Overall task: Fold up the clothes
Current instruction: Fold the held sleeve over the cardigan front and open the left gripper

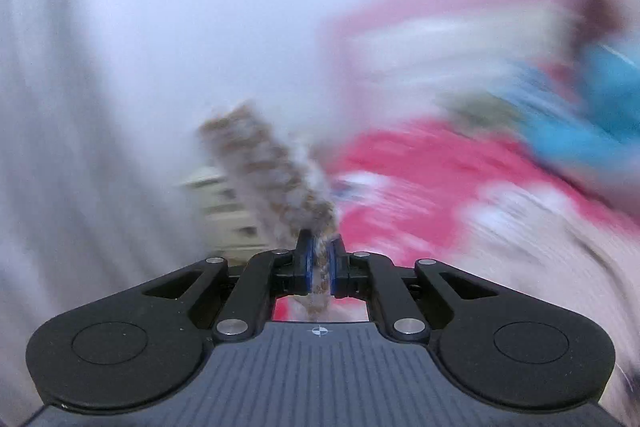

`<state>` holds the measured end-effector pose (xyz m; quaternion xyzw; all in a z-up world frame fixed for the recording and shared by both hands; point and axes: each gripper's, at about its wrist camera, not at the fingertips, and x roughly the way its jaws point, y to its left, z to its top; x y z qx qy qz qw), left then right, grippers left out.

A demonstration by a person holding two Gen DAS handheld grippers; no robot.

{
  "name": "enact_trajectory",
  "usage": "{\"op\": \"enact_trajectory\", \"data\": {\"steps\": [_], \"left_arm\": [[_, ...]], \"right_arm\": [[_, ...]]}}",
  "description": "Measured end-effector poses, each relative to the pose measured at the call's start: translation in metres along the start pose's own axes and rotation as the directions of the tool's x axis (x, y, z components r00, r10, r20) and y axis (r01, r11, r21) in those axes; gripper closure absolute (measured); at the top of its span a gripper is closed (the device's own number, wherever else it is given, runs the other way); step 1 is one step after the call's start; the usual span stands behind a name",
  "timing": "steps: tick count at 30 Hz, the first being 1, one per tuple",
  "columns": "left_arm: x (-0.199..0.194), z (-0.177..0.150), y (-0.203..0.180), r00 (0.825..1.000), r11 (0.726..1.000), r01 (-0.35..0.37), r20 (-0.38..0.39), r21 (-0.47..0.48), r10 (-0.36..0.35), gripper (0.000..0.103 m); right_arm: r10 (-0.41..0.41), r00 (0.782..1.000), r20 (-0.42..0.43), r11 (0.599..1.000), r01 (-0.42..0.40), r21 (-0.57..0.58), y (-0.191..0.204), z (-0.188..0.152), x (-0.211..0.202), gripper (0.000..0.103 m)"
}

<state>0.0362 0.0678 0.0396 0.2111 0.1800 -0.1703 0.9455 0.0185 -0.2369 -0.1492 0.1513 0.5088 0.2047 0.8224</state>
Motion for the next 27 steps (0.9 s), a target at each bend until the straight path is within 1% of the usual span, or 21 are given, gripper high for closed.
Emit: {"op": "enact_trajectory", "data": {"steps": [1, 2, 3, 4, 5, 6, 8, 9, 11, 12, 13, 14, 15, 17, 18, 20, 21, 23, 24, 26, 27], "left_arm": [[-0.012, -0.01, -0.021, 0.997, 0.997, 0.072, -0.038, 0.037, -0.071, 0.09], [-0.02, -0.025, -0.04, 0.988, 0.989, 0.131, -0.096, 0.064, -0.124, 0.084], [-0.024, -0.042, -0.058, 0.971, 0.979, 0.186, -0.17, 0.088, -0.17, 0.081], [-0.026, -0.061, -0.073, 0.942, 0.966, 0.241, -0.261, 0.097, -0.209, 0.072], [-0.024, -0.08, -0.084, 0.904, 0.955, 0.282, -0.358, 0.094, -0.231, 0.071], [-0.025, -0.097, -0.091, 0.871, 0.95, 0.3, -0.43, 0.083, -0.237, 0.072], [-0.029, -0.124, -0.095, 0.812, 0.95, 0.309, -0.53, 0.035, -0.244, 0.072], [-0.031, -0.128, -0.089, 0.793, 0.955, 0.297, -0.55, -0.029, -0.263, 0.072], [-0.035, -0.129, -0.076, 0.769, 0.949, 0.249, -0.557, -0.194, -0.315, 0.071], [-0.037, -0.129, -0.069, 0.762, 0.933, 0.221, -0.546, -0.285, -0.348, 0.07], [-0.037, -0.129, -0.062, 0.763, 0.902, 0.197, -0.517, -0.385, -0.387, 0.069], [-0.035, -0.13, -0.055, 0.765, 0.859, 0.174, -0.483, -0.482, -0.426, 0.068], [-0.028, -0.135, -0.052, 0.761, 0.805, 0.157, -0.45, -0.572, -0.468, 0.068], [-0.013, -0.147, -0.057, 0.739, 0.674, 0.131, -0.381, -0.727, -0.555, 0.067], [-0.005, -0.153, -0.06, 0.735, 0.615, 0.118, -0.348, -0.779, -0.582, 0.067], [0.011, -0.167, -0.066, 0.737, 0.534, 0.093, -0.302, -0.84, -0.604, 0.067], [0.016, -0.171, -0.069, 0.739, 0.503, 0.086, -0.284, -0.86, -0.611, 0.067], [0.02, -0.172, -0.074, 0.752, 0.458, 0.085, -0.244, -0.885, -0.612, 0.067], [0.022, -0.172, -0.077, 0.761, 0.457, 0.081, -0.241, -0.886, -0.602, 0.067], [0.027, -0.173, -0.083, 0.77, 0.475, 0.061, -0.261, -0.878, -0.582, 0.068], [0.03, -0.172, -0.086, 0.772, 0.486, 0.047, -0.277, -0.873, -0.572, 0.068]], "right_arm": [[-0.018, 1.0, 0.012, 1.0, 0.018, 0.013, -0.003, -0.003, -0.006, 0.08], [-0.028, 0.999, 0.024, 0.999, 0.028, 0.031, -0.006, -0.007, -0.013, 0.08], [-0.034, 0.999, 0.036, 0.998, 0.032, 0.053, -0.011, -0.01, -0.021, 0.08], [-0.041, 0.998, 0.043, 0.996, 0.037, 0.081, -0.017, -0.014, -0.029, 0.08], [-0.049, 0.998, 0.047, 0.993, 0.043, 0.112, -0.023, -0.018, -0.037, 0.08], [-0.057, 0.997, 0.05, 0.988, 0.049, 0.143, -0.029, -0.022, -0.044, 0.078], [-0.075, 0.996, 0.051, 0.982, 0.065, 0.176, -0.037, -0.028, -0.058, 0.076], [-0.071, 0.996, 0.05, 0.981, 0.06, 0.186, -0.039, -0.03, -0.064, 0.076], [-0.031, 0.998, 0.056, 0.985, 0.021, 0.173, -0.036, -0.026, -0.072, 0.074], [-0.009, 0.998, 0.059, 0.988, -0.001, 0.156, -0.03, -0.022, -0.072, 0.067], [0.014, 0.998, 0.06, 0.991, -0.022, 0.134, -0.023, -0.016, -0.071, 0.058], [0.042, 0.997, 0.059, 0.993, -0.048, 0.112, -0.014, -0.01, -0.067, 0.055], [0.073, 0.996, 0.054, 0.993, -0.077, 0.09, -0.005, -0.004, -0.06, 0.052], [0.118, 0.992, 0.033, 0.991, -0.12, 0.054, 0.011, 0.009, -0.042, 0.052], [0.123, 0.992, 0.011, 0.991, -0.123, 0.046, 0.018, 0.016, -0.029, 0.052], [0.095, 0.995, -0.043, 0.995, -0.094, 0.032, 0.027, 0.024, -0.005, 0.052], [0.074, 0.995, -0.071, 0.997, -0.072, 0.027, 0.029, 0.026, 0.006, 0.052], [0.044, 0.992, -0.119, 0.999, -0.042, 0.019, 0.032, 0.029, 0.023, 0.052], [0.046, 0.99, -0.137, 0.999, -0.043, 0.021, 0.032, 0.029, 0.028, 0.052], [0.051, 0.985, -0.166, 0.999, -0.049, 0.017, 0.032, 0.028, 0.034, 0.057], [0.057, 0.983, -0.174, 0.998, -0.056, 0.007, 0.033, 0.028, 0.034, 0.062]]}}
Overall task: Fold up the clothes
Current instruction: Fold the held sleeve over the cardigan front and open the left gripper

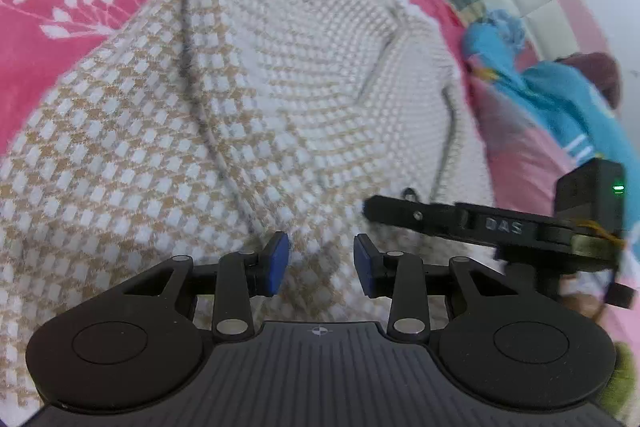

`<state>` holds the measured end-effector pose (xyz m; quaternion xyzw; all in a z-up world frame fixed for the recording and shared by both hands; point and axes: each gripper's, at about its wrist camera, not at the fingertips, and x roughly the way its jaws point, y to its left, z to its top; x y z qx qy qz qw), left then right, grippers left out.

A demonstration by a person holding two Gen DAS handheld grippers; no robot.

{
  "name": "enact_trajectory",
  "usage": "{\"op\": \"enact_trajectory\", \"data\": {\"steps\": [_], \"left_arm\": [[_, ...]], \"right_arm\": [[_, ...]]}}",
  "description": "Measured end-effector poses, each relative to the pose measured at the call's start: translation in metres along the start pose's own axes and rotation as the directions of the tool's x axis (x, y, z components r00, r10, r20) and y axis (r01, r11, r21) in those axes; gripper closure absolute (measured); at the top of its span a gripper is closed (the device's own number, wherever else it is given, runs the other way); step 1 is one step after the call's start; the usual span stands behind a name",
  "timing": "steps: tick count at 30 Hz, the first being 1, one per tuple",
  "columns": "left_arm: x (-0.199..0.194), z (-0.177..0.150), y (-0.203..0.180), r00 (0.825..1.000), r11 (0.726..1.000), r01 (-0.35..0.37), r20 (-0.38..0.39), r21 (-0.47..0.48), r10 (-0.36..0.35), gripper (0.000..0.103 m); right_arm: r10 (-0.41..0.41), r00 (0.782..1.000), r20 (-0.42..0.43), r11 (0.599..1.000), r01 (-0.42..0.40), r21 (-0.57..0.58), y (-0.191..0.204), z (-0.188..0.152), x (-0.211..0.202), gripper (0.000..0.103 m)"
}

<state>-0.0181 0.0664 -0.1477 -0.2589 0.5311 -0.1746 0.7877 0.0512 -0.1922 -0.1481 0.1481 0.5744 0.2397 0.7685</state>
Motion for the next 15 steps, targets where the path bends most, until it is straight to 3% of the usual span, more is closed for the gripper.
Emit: {"op": "enact_trajectory", "data": {"steps": [1, 3, 4, 7, 11, 15], "left_arm": [[0.002, -0.001, -0.002, 1.0, 1.0, -0.014, 0.006, -0.002, 0.015, 0.069], [0.004, -0.003, -0.005, 0.998, 0.999, -0.043, 0.035, -0.005, 0.043, 0.079], [0.005, -0.004, -0.007, 0.997, 0.998, -0.061, 0.048, -0.001, 0.061, 0.093], [-0.004, -0.004, -0.003, 0.997, 0.999, -0.045, 0.058, -0.013, 0.045, 0.103], [-0.046, -0.002, 0.001, 0.996, 0.999, -0.022, 0.084, 0.035, 0.019, 0.103], [-0.092, 0.004, 0.01, 0.992, 0.988, -0.089, 0.102, 0.128, 0.076, 0.103]], "right_arm": [[0.005, 1.0, -0.008, 1.0, -0.006, -0.011, 0.002, 0.0, 0.0, 0.075], [0.014, 1.0, -0.014, 0.999, -0.014, -0.029, 0.005, -0.001, -0.003, 0.086], [0.016, 1.0, -0.005, 0.999, -0.016, -0.034, 0.007, -0.002, -0.008, 0.091], [0.03, 0.999, 0.027, 0.998, -0.028, -0.049, 0.015, -0.006, -0.024, 0.092], [0.098, 0.993, 0.067, 0.994, -0.094, -0.059, 0.042, -0.026, -0.053, 0.093], [0.161, 0.985, 0.058, 0.987, -0.158, -0.04, 0.071, -0.057, -0.051, 0.093]]}}
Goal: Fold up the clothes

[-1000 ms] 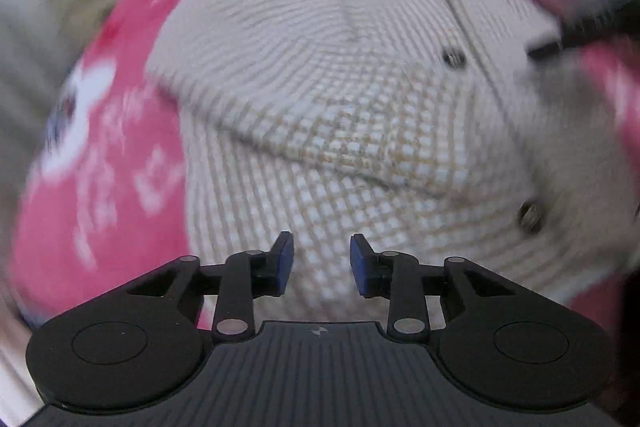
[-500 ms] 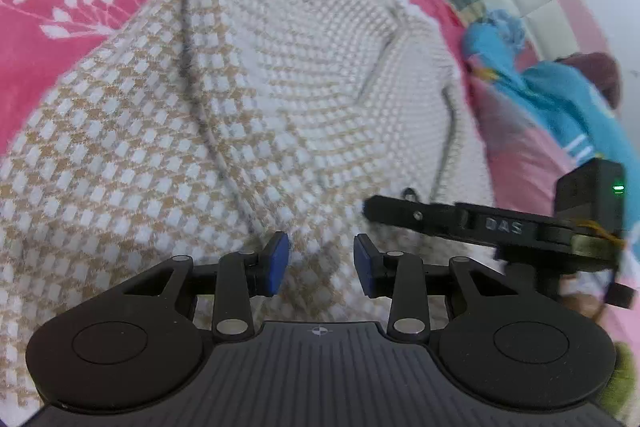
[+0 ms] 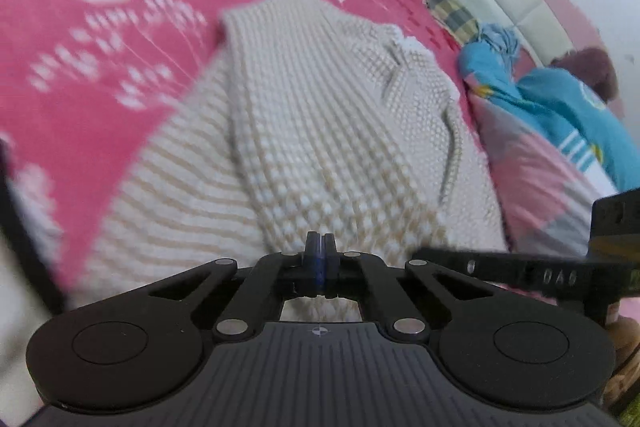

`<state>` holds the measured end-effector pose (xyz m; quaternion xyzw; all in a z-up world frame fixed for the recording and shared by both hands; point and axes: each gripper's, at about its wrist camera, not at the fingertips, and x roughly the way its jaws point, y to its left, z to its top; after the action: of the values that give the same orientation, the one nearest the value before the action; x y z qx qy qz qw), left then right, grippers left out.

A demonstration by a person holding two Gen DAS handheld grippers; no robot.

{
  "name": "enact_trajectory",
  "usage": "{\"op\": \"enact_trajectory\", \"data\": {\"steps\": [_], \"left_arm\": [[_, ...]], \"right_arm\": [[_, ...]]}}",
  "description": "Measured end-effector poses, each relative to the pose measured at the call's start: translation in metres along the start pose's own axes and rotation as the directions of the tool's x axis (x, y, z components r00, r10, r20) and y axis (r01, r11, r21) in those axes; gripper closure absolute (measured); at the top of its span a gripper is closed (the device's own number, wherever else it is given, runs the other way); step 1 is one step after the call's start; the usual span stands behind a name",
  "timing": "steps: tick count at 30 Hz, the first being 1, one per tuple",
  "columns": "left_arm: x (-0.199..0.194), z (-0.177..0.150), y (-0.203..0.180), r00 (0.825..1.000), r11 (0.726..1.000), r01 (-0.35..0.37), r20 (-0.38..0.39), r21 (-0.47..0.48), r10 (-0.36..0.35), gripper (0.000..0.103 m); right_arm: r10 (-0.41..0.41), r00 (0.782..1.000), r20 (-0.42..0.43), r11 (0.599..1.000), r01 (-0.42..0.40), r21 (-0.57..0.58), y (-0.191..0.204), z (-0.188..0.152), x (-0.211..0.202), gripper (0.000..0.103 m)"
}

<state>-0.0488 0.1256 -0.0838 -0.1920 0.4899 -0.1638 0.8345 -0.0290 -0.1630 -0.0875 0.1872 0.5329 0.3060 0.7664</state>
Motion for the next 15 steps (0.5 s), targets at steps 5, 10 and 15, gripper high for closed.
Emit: {"op": "enact_trajectory", "data": {"steps": [5, 10, 15], "left_arm": [[0.002, -0.006, 0.031, 0.993, 0.999, 0.007, -0.121, -0.042, -0.012, 0.102], [0.032, -0.026, 0.042, 0.987, 0.992, 0.018, -0.158, -0.125, -0.037, 0.079], [0.051, -0.037, 0.029, 0.989, 0.996, 0.044, -0.139, -0.084, -0.055, 0.072]], "right_arm": [[0.109, 0.994, 0.025, 0.989, -0.111, 0.098, 0.012, -0.016, 0.018, 0.093], [-0.014, 0.999, -0.033, 0.989, 0.019, 0.146, -0.013, -0.024, 0.033, 0.093], [-0.023, 0.997, -0.071, 0.978, 0.037, 0.208, -0.042, -0.035, 0.041, 0.092]]}}
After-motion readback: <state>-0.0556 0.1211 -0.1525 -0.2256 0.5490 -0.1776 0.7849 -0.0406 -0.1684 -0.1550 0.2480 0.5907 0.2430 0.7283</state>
